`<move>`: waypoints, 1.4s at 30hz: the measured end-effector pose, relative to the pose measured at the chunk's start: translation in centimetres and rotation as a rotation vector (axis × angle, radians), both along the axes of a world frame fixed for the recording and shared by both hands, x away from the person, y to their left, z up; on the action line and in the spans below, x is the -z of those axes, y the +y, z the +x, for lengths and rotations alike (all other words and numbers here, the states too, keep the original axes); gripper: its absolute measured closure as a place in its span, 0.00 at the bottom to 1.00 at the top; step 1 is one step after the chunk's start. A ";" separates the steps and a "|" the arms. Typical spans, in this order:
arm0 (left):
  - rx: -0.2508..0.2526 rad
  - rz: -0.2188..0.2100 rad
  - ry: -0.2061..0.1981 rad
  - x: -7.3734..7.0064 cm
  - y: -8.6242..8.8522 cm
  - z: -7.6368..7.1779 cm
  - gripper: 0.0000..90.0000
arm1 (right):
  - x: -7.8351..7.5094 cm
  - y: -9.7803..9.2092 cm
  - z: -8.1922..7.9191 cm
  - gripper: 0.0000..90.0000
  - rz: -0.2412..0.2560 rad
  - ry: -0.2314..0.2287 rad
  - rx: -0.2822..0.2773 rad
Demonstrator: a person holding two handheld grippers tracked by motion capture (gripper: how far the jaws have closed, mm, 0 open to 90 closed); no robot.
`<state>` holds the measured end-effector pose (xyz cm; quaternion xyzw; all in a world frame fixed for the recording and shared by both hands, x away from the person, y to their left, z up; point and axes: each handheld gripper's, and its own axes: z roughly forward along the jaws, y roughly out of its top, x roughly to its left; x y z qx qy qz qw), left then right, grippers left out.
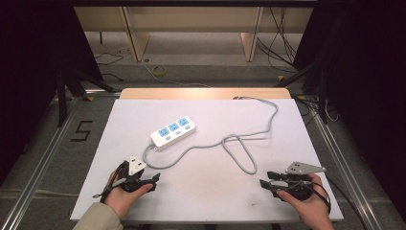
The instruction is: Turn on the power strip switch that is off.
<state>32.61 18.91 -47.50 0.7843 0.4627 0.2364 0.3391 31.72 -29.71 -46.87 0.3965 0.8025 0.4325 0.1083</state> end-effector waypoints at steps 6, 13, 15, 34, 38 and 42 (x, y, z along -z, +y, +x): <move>0.005 0.009 0.009 -0.1 0.3 0.0 0.47 | 0.0 0.1 0.0 0.57 -0.002 0.002 -0.002; 0.013 0.042 -0.003 -0.5 0.4 0.0 0.71 | 0.0 0.2 0.0 0.57 -0.002 0.000 -0.004; 0.039 0.064 -0.003 -0.6 0.5 0.0 0.82 | 0.0 0.2 0.0 0.57 -0.001 0.000 -0.005; 0.035 0.102 0.092 -2.1 0.0 1.1 1.00 | 0.1 0.2 0.1 0.56 -0.002 0.004 -0.002; 0.035 0.098 0.102 -2.1 -0.2 1.3 1.00 | 0.1 0.2 0.1 0.56 -0.003 0.003 -0.003; 0.033 0.103 0.112 -2.3 -0.1 1.5 1.00 | 0.1 0.3 0.1 0.56 -0.002 0.005 -0.003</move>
